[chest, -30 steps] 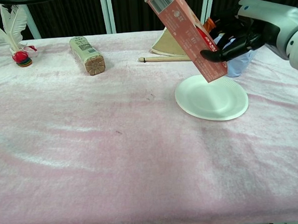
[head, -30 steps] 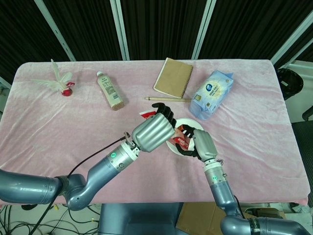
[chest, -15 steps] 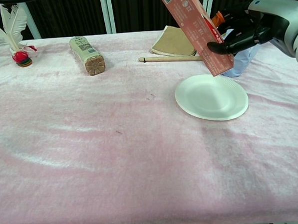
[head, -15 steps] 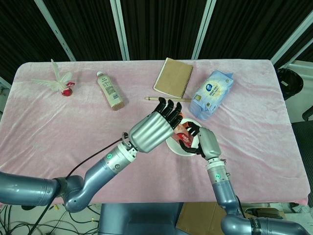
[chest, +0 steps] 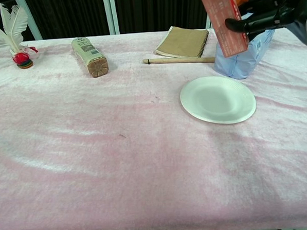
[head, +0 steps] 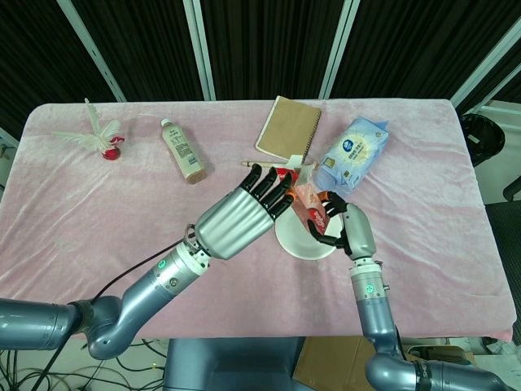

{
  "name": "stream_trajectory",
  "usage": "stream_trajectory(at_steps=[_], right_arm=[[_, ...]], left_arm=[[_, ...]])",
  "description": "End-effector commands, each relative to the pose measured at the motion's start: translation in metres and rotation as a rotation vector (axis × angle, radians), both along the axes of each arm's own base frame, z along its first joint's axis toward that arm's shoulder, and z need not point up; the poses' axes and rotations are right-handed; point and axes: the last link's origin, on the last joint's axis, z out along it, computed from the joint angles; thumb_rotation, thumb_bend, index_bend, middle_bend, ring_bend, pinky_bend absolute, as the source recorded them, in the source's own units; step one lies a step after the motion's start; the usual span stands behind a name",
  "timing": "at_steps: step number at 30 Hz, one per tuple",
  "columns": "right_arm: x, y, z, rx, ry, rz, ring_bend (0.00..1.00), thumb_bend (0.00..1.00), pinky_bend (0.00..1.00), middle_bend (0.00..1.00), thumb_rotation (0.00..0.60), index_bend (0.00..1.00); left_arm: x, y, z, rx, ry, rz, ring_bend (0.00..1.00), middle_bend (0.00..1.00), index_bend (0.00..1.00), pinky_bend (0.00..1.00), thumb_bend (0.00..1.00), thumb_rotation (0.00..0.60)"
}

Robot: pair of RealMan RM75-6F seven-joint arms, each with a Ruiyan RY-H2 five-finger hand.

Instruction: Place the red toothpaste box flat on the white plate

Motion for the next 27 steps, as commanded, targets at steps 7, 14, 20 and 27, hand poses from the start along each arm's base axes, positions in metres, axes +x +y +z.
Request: stream_trajectory(at_steps=[7, 14, 20, 27], right_arm=[[0.0, -0.006, 0.015, -0.188, -0.188, -0.016, 0.39, 0.36, 0.45, 0.41, 0.6, 0.43], [-0.007, -0.009, 0.02, -0.205, -0.221, -0.046, 0.36, 0.36, 0.45, 0.38, 0.6, 0.41], [-0.009, -0.01, 0.022, -0.216, -0.238, -0.059, 0.45, 0.42, 0.51, 0.46, 0.6, 0.44], [-0.019, -0.01, 0.02, -0.195, -0.134, -0.072, 0.51, 0.48, 0.55, 0.52, 0.6, 0.49]], left_arm=[[-0.039, -0.001, 0.025, 0.0, -0.072, 0.044, 0.2, 0.18, 0.22, 0.3, 0.0, 0.6], [-0.079, -0.004, 0.039, -0.021, -0.15, 0.108, 0.2, 0.18, 0.22, 0.3, 0.0, 0.6], [-0.105, -0.007, 0.04, -0.032, -0.166, 0.156, 0.2, 0.18, 0.22, 0.3, 0.0, 0.6], [-0.156, -0.021, 0.038, -0.061, -0.16, 0.244, 0.2, 0.19, 0.22, 0.3, 0.0, 0.6]])
